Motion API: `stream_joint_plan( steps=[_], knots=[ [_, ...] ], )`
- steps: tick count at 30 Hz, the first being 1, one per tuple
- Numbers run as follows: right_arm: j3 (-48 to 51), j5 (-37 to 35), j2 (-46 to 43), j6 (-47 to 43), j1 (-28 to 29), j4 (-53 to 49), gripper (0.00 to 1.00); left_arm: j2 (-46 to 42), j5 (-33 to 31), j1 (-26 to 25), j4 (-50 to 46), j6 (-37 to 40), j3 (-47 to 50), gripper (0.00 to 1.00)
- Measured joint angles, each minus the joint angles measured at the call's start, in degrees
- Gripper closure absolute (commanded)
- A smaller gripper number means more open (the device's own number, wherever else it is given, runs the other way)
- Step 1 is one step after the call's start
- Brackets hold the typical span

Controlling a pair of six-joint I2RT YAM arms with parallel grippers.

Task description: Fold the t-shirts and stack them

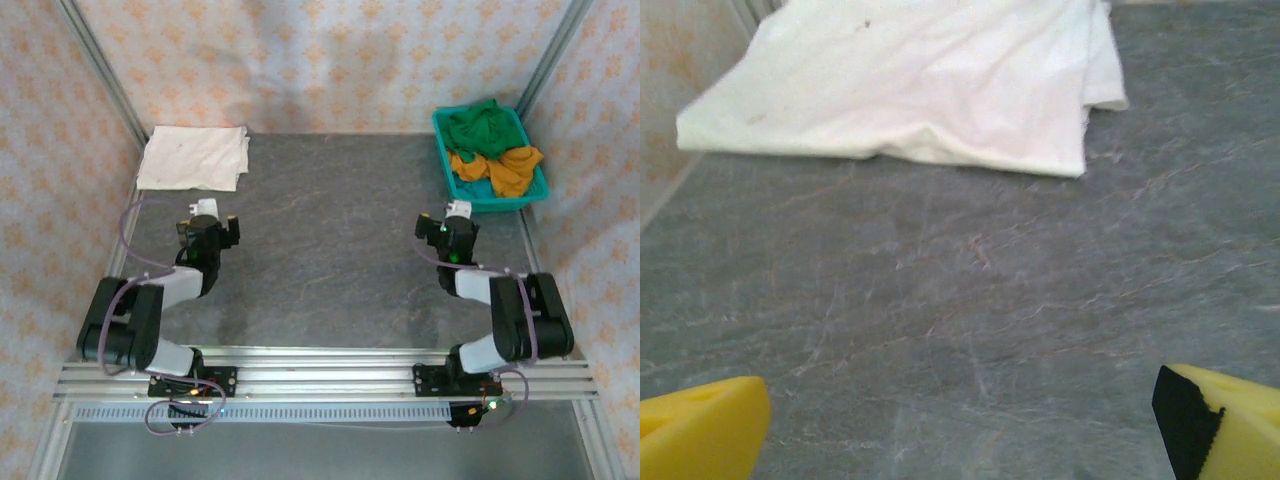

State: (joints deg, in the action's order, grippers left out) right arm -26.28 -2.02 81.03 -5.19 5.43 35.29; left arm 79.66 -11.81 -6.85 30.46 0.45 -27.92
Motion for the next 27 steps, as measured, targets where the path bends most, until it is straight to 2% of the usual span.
stream_joint_plan(
  steps=[3, 5, 9, 13, 15, 20, 27],
  knots=[
    [-8.8, 0.2, -7.2, 2.5, 3.8, -11.5, 0.01, -10.1, -0.4, -5.2, -7.5, -0.9, -6.8, 0.0],
    [-18.5, 0.4, -8.2, 6.0, 3.7, -18.8, 0.03, -12.0, -0.3, -8.2, -12.3, -1.7, -15.6, 0.0],
    [-39.8, 2.6, -2.9, 13.1, -1.9, -32.1, 0.07, -6.1, -0.4, -17.9, -20.1, -0.9, -37.7, 0.0],
    [-59.8, 2.9, 9.7, 16.0, -8.9, -45.7, 0.09, 1.5, 3.5, -27.3, -25.4, -0.3, -48.7, 0.0],
    [-66.8, 2.4, 16.0, 16.2, -11.6, -51.5, 0.08, 5.7, 5.9, -29.6, -27.3, -0.4, -51.0, 0.0],
    [-84.9, 2.5, 33.1, 15.8, -15.9, -65.6, 0.04, 13.3, 10.6, -31.5, -31.4, -1.1, -50.5, 0.01],
    [-110.4, 3.2, 55.0, 14.3, -17.3, -78.2, 0.04, 13.9, 13.1, -32.0, -32.3, -3.0, -45.0, 0.01]
  ],
)
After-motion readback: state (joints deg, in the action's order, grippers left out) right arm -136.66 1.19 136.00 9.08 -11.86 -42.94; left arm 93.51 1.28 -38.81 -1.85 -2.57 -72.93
